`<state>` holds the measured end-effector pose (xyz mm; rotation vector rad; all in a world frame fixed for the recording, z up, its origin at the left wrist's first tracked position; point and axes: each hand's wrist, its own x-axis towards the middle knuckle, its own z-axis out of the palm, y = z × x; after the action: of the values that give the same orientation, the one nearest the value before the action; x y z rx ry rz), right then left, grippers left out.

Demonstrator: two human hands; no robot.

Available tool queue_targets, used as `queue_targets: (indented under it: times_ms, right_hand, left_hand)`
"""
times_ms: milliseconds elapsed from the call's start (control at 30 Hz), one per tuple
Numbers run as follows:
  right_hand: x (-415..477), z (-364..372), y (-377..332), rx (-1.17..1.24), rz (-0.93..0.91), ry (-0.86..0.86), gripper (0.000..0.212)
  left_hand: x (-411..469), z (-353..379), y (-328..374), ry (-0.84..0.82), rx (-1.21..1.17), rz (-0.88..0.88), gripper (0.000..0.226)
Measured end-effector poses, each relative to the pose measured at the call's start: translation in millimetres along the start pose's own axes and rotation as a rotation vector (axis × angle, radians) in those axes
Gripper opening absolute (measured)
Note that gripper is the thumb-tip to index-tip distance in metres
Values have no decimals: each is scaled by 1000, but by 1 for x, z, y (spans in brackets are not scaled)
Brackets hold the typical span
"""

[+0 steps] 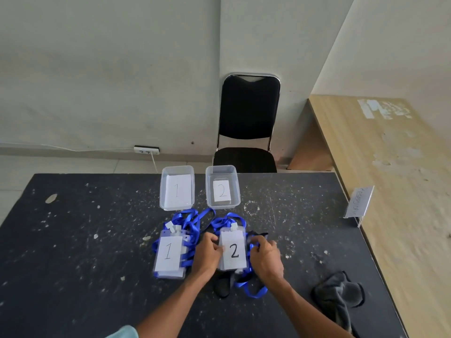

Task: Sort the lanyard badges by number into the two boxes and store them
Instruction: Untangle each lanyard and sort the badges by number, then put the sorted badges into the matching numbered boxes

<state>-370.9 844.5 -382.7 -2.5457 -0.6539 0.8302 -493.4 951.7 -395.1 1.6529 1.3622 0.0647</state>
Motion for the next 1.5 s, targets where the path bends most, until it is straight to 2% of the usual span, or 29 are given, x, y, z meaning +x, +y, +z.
queue_targets:
  times_ms: [133, 200, 267, 333, 367, 433, 467, 567, 667, 800, 1000, 1133, 1267, 1500]
  right_hand:
    - [-13, 4, -20, -146, 10, 269, 21]
    - [-17, 16, -31, -111, -81, 359, 19]
    - [-20, 29, -42, -33, -246, 366, 25]
    - [-24, 40, -61, 111, -347, 214, 19]
    - [-26, 46, -72, 198, -342, 94, 14]
    - [-28, 61, -90, 300, -226, -126, 12]
    - [-28, 70, -97, 298, -160, -184, 13]
    - [-28, 94, -111, 230, -16, -258, 34]
    - [-23, 115, -120, 225, 57, -286, 47]
    - [-17, 134, -129, 258, 91, -302, 37]
    - [-9, 134, -129, 309, 162, -311, 16]
    - [-6, 136, -128, 333, 174, -319, 23]
    - [-4, 141, -126, 348, 184, -289, 28]
    - [-4, 140, -122, 409, 177, -312, 19]
  left_hand:
    - [-2, -18, -4, 60, -34, 36, 9]
    - [-3, -34, -9, 122, -17, 83, 7]
    - [-2, -54, -15, 230, -14, 115, 9]
    - [3, -76, -24, 356, -28, 117, 12]
    - [8, -86, -32, 407, -17, 92, 11]
    - [19, -103, -52, 467, 21, 12, 9]
    - [24, -110, -63, 470, 49, -40, 14]
    - [39, -116, -92, 360, 121, -193, 40]
    - [42, -113, -106, 223, 83, -179, 37]
    - [40, -109, -108, 142, 12, -103, 30]
    - [41, -114, -107, 43, -62, -161, 32]
    - [46, -114, -105, -10, -44, -198, 19]
    - [45, -115, -101, -30, -65, -188, 15]
    - [38, -120, -115, -139, -356, -190, 17]
